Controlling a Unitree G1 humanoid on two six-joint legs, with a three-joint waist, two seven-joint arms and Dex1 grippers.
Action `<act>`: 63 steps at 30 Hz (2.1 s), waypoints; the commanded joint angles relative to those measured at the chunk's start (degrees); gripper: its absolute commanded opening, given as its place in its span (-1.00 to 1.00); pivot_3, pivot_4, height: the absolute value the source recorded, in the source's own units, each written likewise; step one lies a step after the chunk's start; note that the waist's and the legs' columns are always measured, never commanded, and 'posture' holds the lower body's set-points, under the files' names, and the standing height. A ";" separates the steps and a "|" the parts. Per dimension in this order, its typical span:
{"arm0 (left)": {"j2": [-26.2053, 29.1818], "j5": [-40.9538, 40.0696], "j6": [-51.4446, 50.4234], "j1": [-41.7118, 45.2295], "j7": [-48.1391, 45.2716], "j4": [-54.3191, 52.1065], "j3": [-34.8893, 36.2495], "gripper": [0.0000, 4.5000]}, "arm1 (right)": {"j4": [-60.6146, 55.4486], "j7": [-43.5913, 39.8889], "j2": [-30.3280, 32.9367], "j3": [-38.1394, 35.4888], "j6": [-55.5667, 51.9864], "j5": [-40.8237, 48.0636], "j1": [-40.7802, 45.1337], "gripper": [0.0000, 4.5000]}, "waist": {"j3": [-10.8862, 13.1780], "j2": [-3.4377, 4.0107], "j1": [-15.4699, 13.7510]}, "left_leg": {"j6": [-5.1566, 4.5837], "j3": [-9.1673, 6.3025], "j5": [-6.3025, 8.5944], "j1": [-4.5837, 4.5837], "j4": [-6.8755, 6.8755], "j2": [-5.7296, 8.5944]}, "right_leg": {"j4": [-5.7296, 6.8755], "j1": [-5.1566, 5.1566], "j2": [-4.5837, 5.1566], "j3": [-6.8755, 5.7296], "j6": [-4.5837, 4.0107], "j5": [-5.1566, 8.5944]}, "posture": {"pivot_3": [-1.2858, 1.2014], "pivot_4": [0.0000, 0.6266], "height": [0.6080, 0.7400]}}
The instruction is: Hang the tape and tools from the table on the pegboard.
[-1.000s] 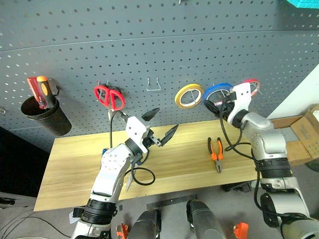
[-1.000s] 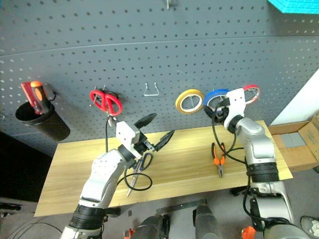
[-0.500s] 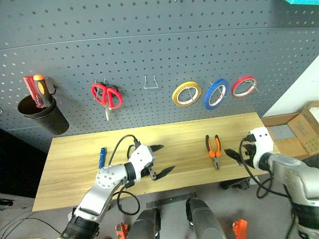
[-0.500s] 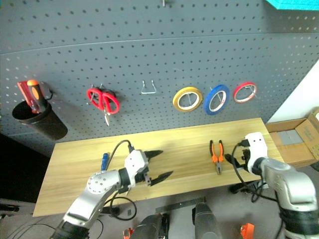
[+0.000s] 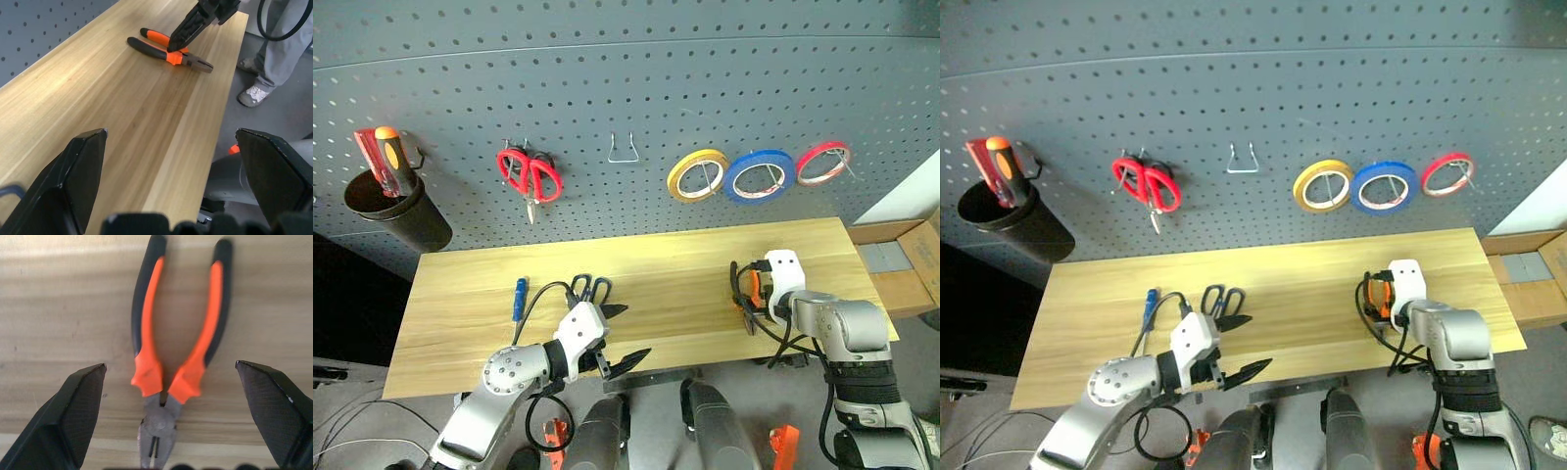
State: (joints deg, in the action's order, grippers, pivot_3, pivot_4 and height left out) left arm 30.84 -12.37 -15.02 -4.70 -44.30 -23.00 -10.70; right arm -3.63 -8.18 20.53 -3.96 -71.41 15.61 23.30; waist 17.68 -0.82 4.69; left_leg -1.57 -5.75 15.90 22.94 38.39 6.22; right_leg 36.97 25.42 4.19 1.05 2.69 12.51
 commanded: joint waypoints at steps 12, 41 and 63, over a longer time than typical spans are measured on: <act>1.14 -1.89 -4.18 -1.85 1.77 -6.88 1.42 1.00 | 11.95 3.60 -4.78 -0.26 6.09 -5.53 4.62 0.96 | 0.77 -0.08 -0.04 | 0.03 0.03 -0.02 -0.04 -0.08 0.00 | 0.00 0.02 0.00 -0.02 0.00 -0.03 | -0.01 0.27 1.00; -5.58 -12.40 -3.25 18.93 17.78 -10.03 23.58 1.00 | -15.93 -34.53 -3.83 -7.35 24.40 36.53 20.60 0.00 | 0.51 -0.44 -2.22 | 0.69 0.06 -0.33 -0.04 -0.16 0.03 | -0.06 0.14 -0.09 -0.23 0.17 -0.28 | 0.05 -0.21 1.00; -8.75 -10.23 -2.69 3.30 22.45 -19.30 18.52 1.00 | 8.90 -11.58 -18.85 6.93 67.80 -4.61 32.12 0.00 | -0.33 -1.13 -4.75 | 0.88 0.11 -0.45 0.36 -0.19 0.05 | 0.06 0.79 -0.06 -0.41 0.00 -0.37 | 0.12 -0.20 1.00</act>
State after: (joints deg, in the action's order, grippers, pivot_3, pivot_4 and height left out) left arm 22.16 -22.48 -18.73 -0.95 -21.85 -39.29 8.07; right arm 7.24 -21.86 2.08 3.59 -7.01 12.35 54.38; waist 17.34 -1.95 -0.05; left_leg -0.69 -5.63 15.45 23.30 38.22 6.27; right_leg 37.04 26.21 4.13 0.65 2.67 12.12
